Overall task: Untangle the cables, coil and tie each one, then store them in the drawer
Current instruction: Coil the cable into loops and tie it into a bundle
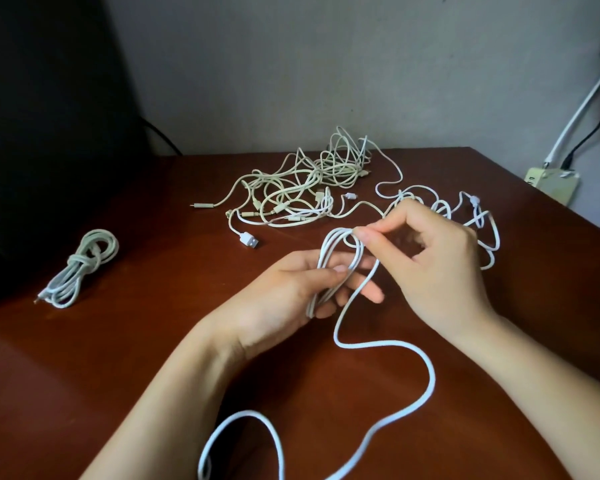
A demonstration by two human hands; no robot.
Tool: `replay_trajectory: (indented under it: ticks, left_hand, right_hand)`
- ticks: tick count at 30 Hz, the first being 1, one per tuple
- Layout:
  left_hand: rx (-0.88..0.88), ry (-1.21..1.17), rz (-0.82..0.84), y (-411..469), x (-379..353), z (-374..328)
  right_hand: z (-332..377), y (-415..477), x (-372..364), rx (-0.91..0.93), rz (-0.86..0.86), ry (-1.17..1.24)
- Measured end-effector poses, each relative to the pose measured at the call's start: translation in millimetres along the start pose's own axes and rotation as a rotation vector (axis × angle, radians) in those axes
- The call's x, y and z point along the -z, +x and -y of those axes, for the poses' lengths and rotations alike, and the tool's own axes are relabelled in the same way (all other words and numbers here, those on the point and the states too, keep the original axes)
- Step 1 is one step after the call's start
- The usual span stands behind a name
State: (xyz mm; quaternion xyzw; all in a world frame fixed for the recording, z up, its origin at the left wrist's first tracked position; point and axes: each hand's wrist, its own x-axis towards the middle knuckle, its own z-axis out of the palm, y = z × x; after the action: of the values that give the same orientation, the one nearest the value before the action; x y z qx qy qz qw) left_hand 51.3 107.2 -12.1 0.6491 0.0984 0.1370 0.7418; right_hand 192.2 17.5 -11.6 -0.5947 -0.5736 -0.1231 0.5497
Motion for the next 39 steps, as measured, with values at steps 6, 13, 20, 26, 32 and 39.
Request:
replay_trajectory:
  ticks: [6, 13, 20, 26, 32, 39]
  left_hand:
    - [-0.005, 0.066, -0.037, 2, 0, 5]
    - [-0.052, -0.103, -0.320, 3, 5, -3]
    - [-0.171, -0.234, -0.476, 2, 15, -9]
    - [-0.175, -0.334, -0.472, 1, 18, -11]
    - [-0.124, -0.472, -0.393, -1, 17, -14]
    - [0.061, -0.197, -0.340, 1, 2, -9]
  right_hand:
    - [-3, 2, 0, -0.035, 0.065, 0.002]
    - [4, 3, 3, -0.066, 0.103, 0.087]
    - [14, -4, 0, -0.216, 0.496, 0.182]
    - [14, -2, -2, -0.268, 0.388, 0.324]
    - [9, -1, 0, 0.029, 0.205, 0.015]
    - [8, -4, -2, 0.231, 0.197, -0.015]
